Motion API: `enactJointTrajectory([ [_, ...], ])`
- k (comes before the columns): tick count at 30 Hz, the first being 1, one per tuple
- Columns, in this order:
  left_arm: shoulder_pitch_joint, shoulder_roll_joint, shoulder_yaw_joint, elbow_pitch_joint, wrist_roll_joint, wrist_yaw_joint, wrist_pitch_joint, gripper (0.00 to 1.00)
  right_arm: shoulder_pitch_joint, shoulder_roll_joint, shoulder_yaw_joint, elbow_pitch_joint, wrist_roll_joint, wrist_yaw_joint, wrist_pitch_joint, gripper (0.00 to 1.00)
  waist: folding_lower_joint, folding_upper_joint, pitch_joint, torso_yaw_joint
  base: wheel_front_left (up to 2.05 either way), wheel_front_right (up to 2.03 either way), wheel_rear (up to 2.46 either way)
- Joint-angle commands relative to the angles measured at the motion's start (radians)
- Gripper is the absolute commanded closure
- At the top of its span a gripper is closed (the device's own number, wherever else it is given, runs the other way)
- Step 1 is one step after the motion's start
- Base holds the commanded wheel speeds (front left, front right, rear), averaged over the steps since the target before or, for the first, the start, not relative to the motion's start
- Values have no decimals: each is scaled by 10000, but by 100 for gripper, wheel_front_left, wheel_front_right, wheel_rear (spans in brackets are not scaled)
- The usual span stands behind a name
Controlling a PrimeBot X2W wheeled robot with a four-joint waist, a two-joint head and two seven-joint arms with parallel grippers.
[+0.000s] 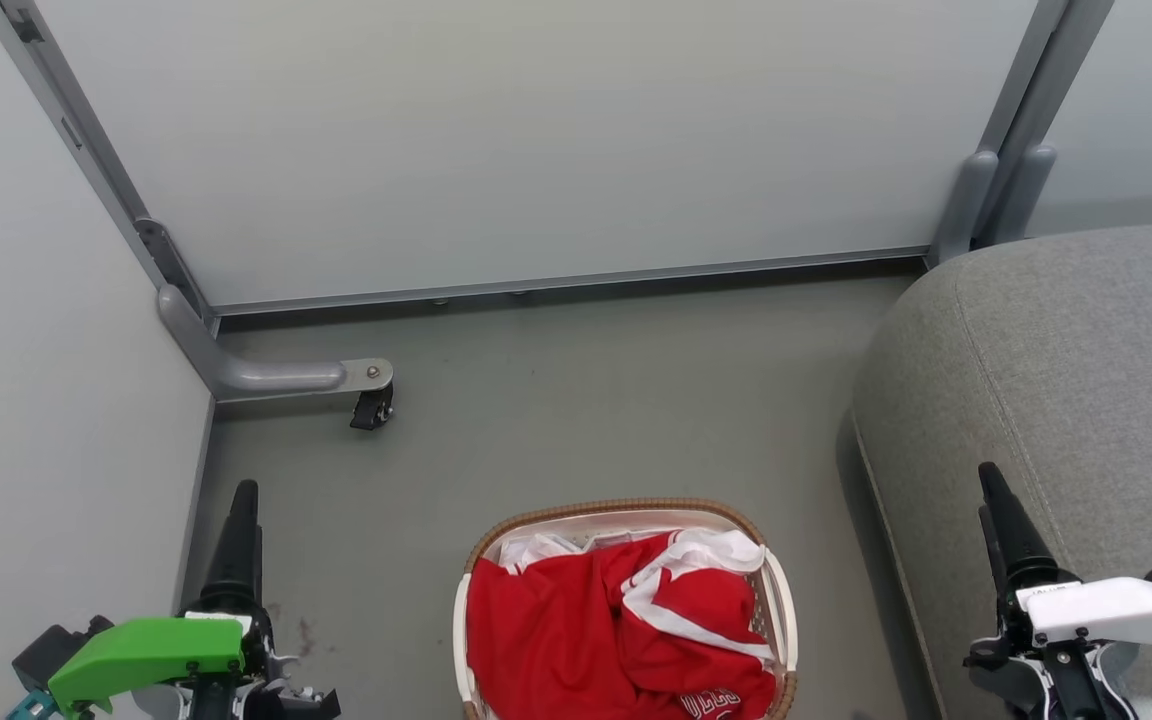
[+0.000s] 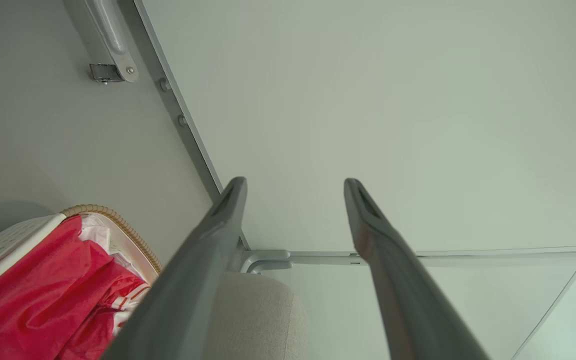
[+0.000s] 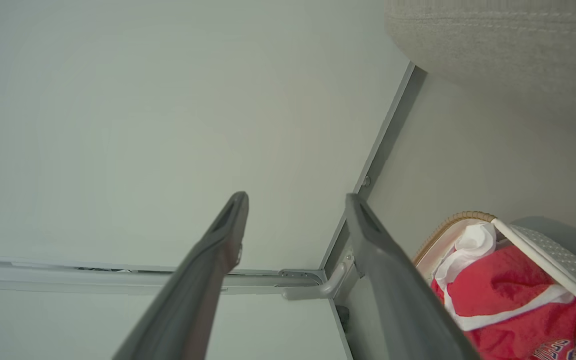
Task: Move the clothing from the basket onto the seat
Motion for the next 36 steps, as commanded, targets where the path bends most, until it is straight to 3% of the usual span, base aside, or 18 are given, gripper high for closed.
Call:
enactJointTrajectory([
  [1, -242, 51, -84, -270, 328, -19, -110, 0, -159, -90, -8, -308, -504, 3, -126, 0, 0, 0, 5, 4, 0, 0, 0],
  [18, -357, 74, -620, -972, 4047, 37, -802, 0, -122, -122, 169, -1016, -4369, 3, -820, 0, 0, 0, 96, 44, 0, 0, 0],
  [36, -96, 92, -951, -775, 7065, 223, -1373, 0, 43, -148, 240, -1127, -7244, 4, -1391, 0, 0, 0, 113, 92, 0, 0, 0],
])
